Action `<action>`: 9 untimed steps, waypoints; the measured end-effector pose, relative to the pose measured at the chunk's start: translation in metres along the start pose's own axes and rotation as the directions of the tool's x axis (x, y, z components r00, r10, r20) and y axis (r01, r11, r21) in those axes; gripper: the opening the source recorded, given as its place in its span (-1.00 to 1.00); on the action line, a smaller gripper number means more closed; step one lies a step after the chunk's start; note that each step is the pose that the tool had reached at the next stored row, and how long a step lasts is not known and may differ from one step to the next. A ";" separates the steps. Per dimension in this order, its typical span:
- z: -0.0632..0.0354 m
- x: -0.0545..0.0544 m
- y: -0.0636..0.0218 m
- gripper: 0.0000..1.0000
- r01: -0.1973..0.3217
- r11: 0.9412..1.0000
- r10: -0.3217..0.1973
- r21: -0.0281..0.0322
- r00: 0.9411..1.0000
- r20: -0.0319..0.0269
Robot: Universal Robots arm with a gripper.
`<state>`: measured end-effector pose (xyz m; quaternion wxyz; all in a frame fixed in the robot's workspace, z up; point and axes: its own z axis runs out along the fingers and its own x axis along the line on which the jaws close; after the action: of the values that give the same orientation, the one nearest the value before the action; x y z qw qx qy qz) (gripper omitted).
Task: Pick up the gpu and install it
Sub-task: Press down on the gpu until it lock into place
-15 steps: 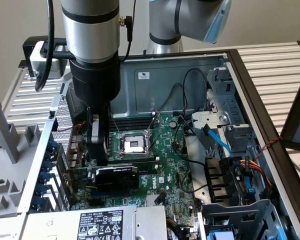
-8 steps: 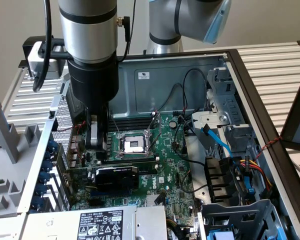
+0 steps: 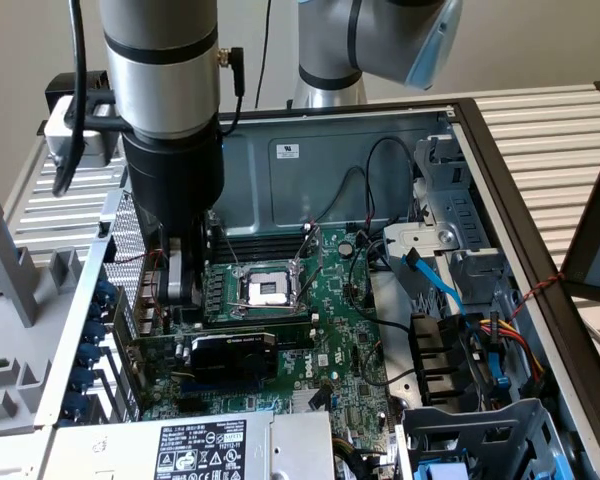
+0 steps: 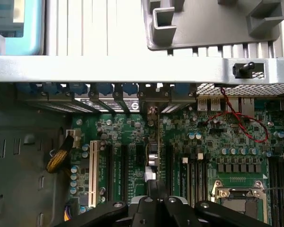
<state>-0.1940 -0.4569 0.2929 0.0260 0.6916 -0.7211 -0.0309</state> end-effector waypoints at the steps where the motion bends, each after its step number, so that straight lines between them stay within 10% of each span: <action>1: 0.0007 -0.002 0.0010 -0.79 0.000 1.000 0.000 0.005 1.000 -0.001; 9: 0.0073 -0.003 0.0070 -0.79 0.000 0.999 0.001 0.036 1.000 -0.010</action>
<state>-0.2014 -0.4538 0.2862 0.0171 0.6920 -0.7216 -0.0148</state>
